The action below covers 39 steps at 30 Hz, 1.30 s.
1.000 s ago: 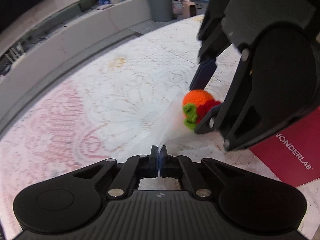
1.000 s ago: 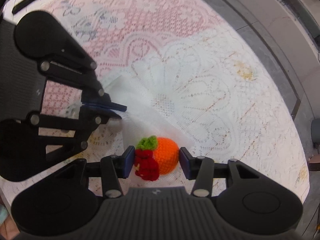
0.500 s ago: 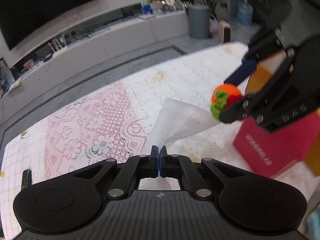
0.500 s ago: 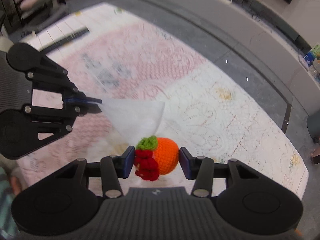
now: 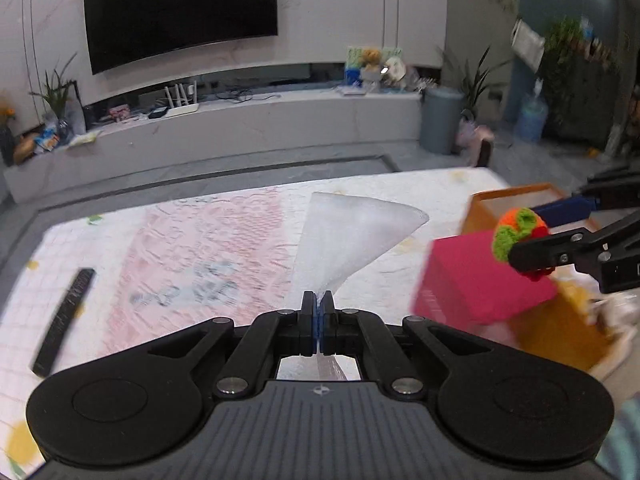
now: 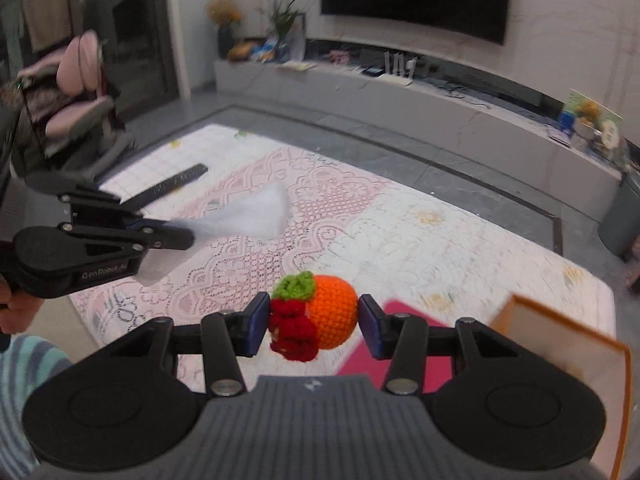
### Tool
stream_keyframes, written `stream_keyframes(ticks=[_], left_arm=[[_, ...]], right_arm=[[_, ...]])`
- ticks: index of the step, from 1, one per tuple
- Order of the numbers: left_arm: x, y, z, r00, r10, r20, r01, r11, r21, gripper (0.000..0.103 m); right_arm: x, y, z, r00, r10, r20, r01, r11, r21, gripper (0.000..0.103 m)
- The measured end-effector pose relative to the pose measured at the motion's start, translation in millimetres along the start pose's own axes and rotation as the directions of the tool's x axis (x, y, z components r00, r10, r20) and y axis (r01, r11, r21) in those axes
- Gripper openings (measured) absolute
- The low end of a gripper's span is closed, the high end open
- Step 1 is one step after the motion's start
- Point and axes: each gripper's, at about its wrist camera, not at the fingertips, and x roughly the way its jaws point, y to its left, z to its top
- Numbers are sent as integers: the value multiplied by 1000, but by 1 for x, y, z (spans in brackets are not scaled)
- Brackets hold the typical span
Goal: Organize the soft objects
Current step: 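Carry the mesh bag and crocheted fruit over the shoebox with both tools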
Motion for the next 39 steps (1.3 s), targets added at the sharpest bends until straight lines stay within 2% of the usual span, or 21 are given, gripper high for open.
stream_keyframes(ticks=[5, 10, 14, 16, 20, 23, 27, 31, 36, 39], left_arm=[[-25, -27, -4, 993, -119, 26, 121, 991, -62, 1], [-28, -77, 3, 967, -255, 21, 256, 966, -35, 1], [-11, -119, 19, 945, -328, -3, 328, 944, -20, 1], [4, -143, 29, 919, -392, -39, 391, 920, -33, 1], [36, -184, 49, 897, -433, -92, 430, 902, -51, 0], [65, -210, 59, 898, -421, -129, 419, 907, -47, 1], [108, -234, 68, 919, -336, -206, 339, 941, -19, 0], [144, -246, 64, 922, -252, -294, 272, 962, 28, 0], [173, -256, 51, 905, -184, -384, 237, 966, 98, 0], [186, -259, 44, 889, -155, -430, 230, 965, 127, 1]], right_arm=[[-58, -25, -35, 997, -66, 38, 63, 996, 67, 48], [-105, -61, -64, 984, -170, 57, 160, 975, 155, 48], [-130, -88, -84, 970, -235, 54, 220, 954, 206, 48], [-135, -100, -93, 966, -257, 44, 240, 944, 228, 48], [-130, -127, -106, 958, -286, 22, 271, 928, 255, 48], [-121, -148, -112, 956, -293, 6, 280, 920, 274, 48], [-101, -173, -115, 951, -308, -7, 299, 918, 260, 48], [-75, -196, -117, 957, -288, -39, 289, 928, 235, 48], [-33, -212, -124, 959, -259, -114, 276, 943, 183, 48], [-14, -218, -131, 956, -252, -151, 275, 948, 159, 48]])
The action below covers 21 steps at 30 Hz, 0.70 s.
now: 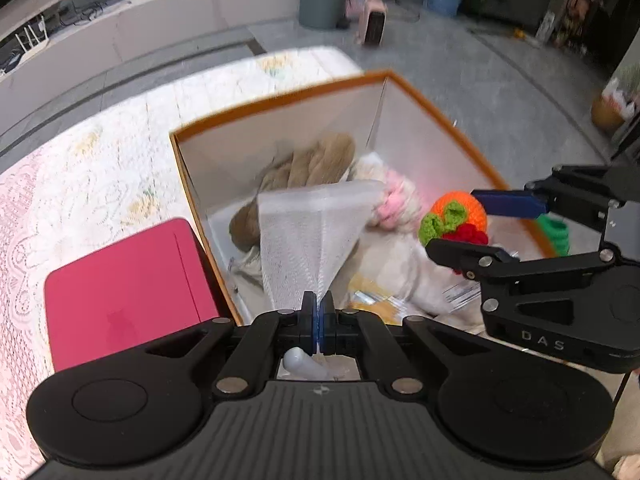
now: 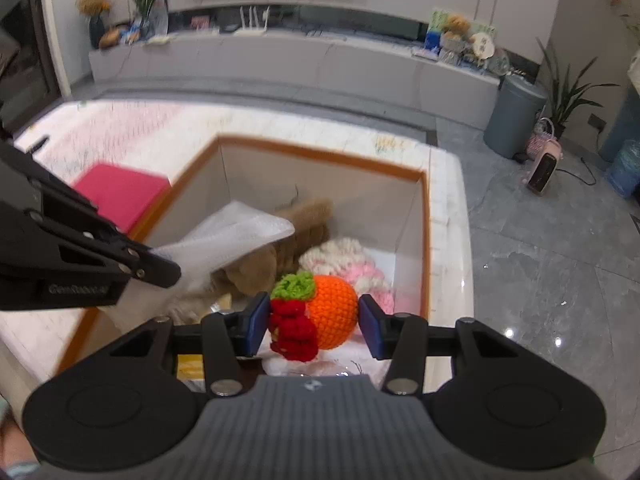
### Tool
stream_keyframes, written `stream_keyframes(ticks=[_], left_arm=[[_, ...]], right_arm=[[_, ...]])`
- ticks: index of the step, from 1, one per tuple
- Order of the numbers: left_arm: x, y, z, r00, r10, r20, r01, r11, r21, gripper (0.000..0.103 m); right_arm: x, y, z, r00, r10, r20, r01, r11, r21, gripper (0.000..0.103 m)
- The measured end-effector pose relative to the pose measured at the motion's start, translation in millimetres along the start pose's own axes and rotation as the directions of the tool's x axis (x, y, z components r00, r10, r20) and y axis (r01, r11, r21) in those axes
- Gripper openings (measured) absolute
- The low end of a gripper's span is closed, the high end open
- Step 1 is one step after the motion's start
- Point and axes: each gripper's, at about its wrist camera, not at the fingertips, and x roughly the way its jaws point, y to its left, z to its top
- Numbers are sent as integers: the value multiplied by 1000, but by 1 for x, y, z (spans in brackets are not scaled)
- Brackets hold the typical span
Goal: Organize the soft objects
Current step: 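Carry the mesh bag and crocheted fruit over the shoebox with both tools, then open both tools to drop the mesh bag and fruit into the shoebox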
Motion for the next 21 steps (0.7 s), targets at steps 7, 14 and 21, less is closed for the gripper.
stream_keyframes(ticks=[7, 14, 21], left_arm=[[22, -7, 4, 997, 19, -78, -14, 997, 70, 1], [31, -26, 5, 992, 78, -96, -60, 982, 179, 2], [35, -35, 6, 988, 95, -119, -66, 973, 223, 12]], right_arm=[[29, -7, -6, 998, 29, -58, -29, 1000, 3, 48], [43, 3, -10, 995, -16, -99, 10, 998, -60, 48], [45, 8, -7, 987, -37, -154, 14, 989, -148, 51]])
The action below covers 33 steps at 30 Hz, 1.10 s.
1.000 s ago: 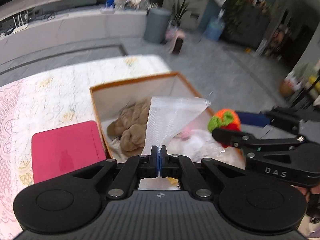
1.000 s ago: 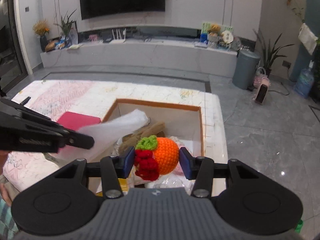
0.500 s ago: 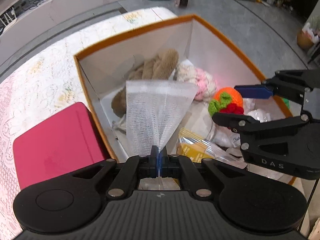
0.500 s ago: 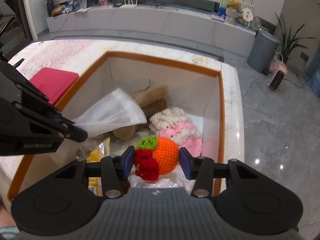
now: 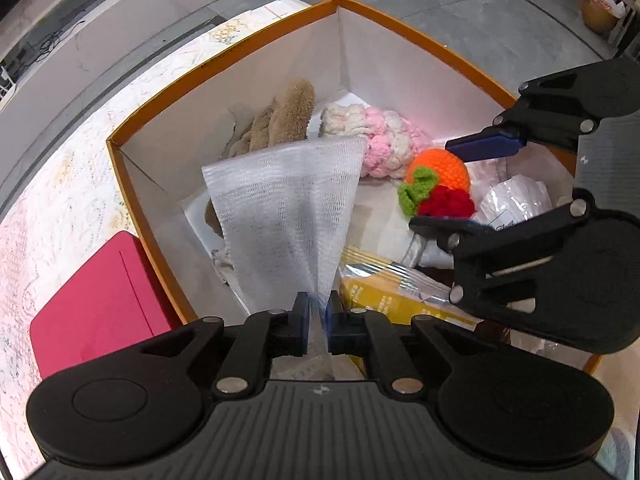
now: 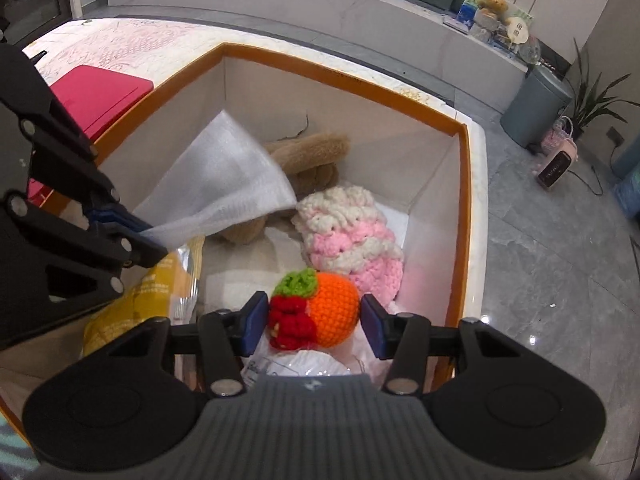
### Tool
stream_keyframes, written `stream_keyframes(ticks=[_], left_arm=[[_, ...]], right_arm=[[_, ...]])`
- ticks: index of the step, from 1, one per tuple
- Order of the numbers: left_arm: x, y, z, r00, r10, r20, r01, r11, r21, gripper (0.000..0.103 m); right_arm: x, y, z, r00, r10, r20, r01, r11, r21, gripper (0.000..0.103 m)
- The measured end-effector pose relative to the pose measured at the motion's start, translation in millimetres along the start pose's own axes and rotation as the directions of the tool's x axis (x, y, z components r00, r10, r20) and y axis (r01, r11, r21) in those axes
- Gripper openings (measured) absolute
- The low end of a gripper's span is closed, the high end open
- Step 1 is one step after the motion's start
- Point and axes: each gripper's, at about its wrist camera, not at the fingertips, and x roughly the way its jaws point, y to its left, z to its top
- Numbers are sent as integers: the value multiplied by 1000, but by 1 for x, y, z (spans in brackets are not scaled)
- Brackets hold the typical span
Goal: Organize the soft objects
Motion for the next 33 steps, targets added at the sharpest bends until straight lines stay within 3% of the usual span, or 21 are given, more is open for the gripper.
stream_keyframes(ticks=[2, 4, 9, 11, 15, 20, 23, 27, 33], left_arm=[[-1, -1, -1, 1000, 5, 11, -5, 1000, 14, 19], [-3, 0, -2, 999, 13, 31, -14, 1000, 27, 34], [-16, 8, -1, 996, -45, 76, 43, 999, 19, 53], [-24, 9, -1, 993, -53, 105, 50, 998, 23, 55], [-38, 15, 5, 980, -72, 187, 74, 997, -4, 57], [-74, 28, 3, 948, -77, 309, 92, 995, -36, 58], [-101, 34, -8, 916, -26, 401, 54, 997, -58, 58], [-147, 40, -38, 845, 40, 533, 10, 996, -91, 58], [-211, 47, -104, 755, 147, 640, -52, 985, -166, 59]], right_arm=[[0, 2, 0, 1000, 2, -10, -2, 1000, -19, 53], [0, 4, -1, 1000, -8, -19, 8, 999, -35, 54], [-6, 5, 0, 1000, -18, -11, 18, 998, -59, 65], [-8, 3, 2, 1000, -12, -14, 12, 998, -54, 74], [-15, 1, 9, 999, -34, -3, 34, 998, -57, 75], [-34, -6, 20, 999, -25, 30, 26, 1000, -14, 75], [-55, -7, 25, 997, -43, 65, 42, 999, 24, 75], [-95, 0, 28, 988, -65, 142, 55, 996, 71, 75], [-170, 32, 19, 948, -131, 289, 90, 984, 151, 75]])
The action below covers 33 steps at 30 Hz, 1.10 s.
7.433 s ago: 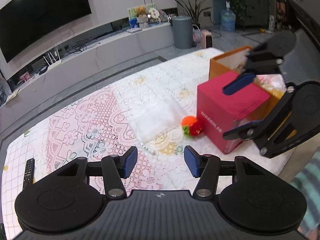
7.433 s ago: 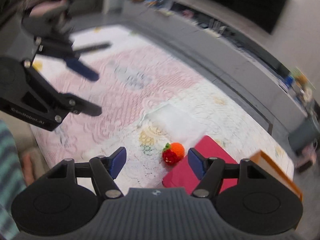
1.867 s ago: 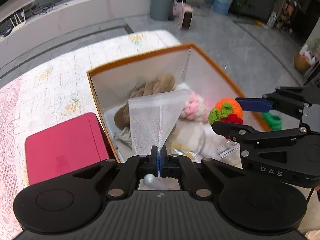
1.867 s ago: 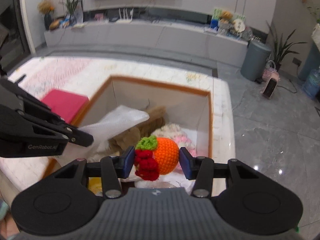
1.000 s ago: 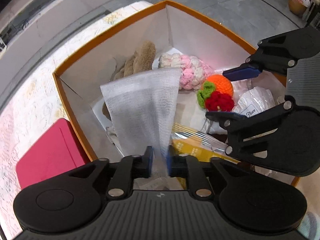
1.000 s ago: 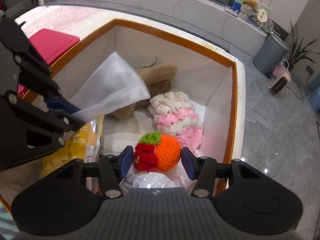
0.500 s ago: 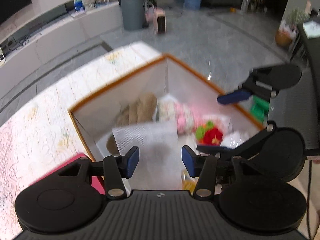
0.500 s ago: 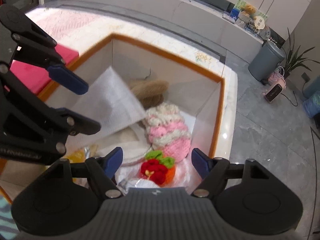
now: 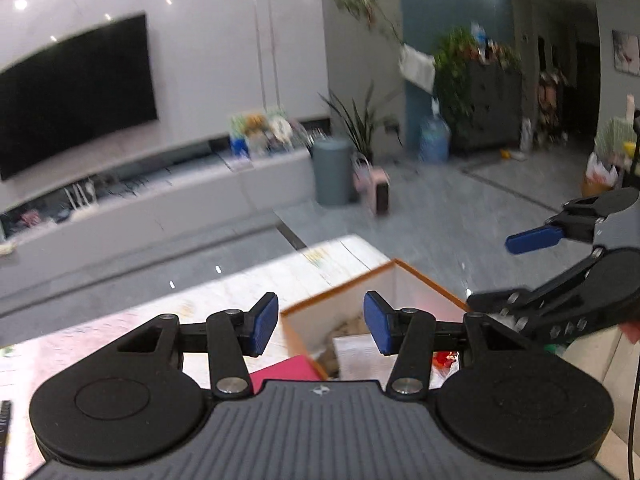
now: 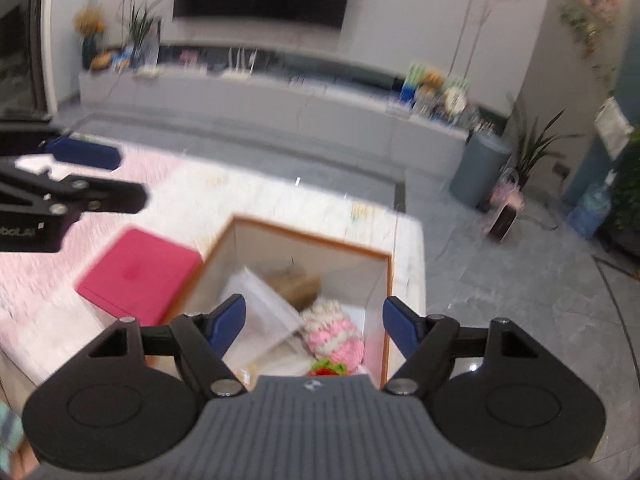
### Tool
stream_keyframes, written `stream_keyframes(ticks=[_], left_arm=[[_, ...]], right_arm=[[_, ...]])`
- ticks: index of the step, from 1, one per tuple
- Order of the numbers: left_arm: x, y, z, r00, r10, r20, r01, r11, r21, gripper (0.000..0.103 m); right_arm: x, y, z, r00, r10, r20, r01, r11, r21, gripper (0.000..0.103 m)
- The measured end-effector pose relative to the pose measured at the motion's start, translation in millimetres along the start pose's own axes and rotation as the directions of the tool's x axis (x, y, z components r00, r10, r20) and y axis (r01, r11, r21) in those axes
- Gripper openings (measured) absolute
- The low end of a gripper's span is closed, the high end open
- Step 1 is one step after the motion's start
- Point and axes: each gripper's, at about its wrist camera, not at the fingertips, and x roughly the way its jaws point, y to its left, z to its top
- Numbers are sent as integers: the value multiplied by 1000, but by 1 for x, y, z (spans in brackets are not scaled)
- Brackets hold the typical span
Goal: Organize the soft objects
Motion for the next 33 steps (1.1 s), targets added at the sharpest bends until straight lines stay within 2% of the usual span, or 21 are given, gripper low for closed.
stream_keyframes(ticks=[4, 6, 8, 14, 18, 21, 27, 33], left_arm=[[-55, 9, -11, 993, 108, 49, -108, 994, -11, 64], [-75, 11, -19, 985, 153, 77, -151, 988, -28, 67], [-94, 13, -27, 977, 190, 91, -187, 981, -47, 68], [-126, 12, -55, 935, 325, 141, -315, 945, -89, 81], [-136, 16, -73, 925, 347, 154, -331, 936, -120, 82], [-142, 17, -88, 915, 363, 173, -341, 928, -148, 86], [-151, 16, -117, 900, 385, 203, -352, 919, -180, 93], [-136, 12, -154, 916, 370, 157, -341, 922, -183, 94]], right_arm=[[-55, 28, -4, 993, -46, 110, 44, 999, 17, 75], [-81, 43, -11, 984, -47, 172, 44, 999, 21, 81], [-103, 58, -20, 973, -54, 223, 50, 999, 21, 82], [-150, 109, -52, 932, -54, 358, 36, 998, 58, 85], [-164, 140, -73, 907, -64, 415, 26, 995, 97, 89], [-168, 158, -90, 900, -75, 429, 27, 993, 117, 89], [-169, 184, -121, 888, -150, 435, 61, 976, 211, 89], [-154, 202, -150, 884, -190, 426, 83, 963, 257, 90]])
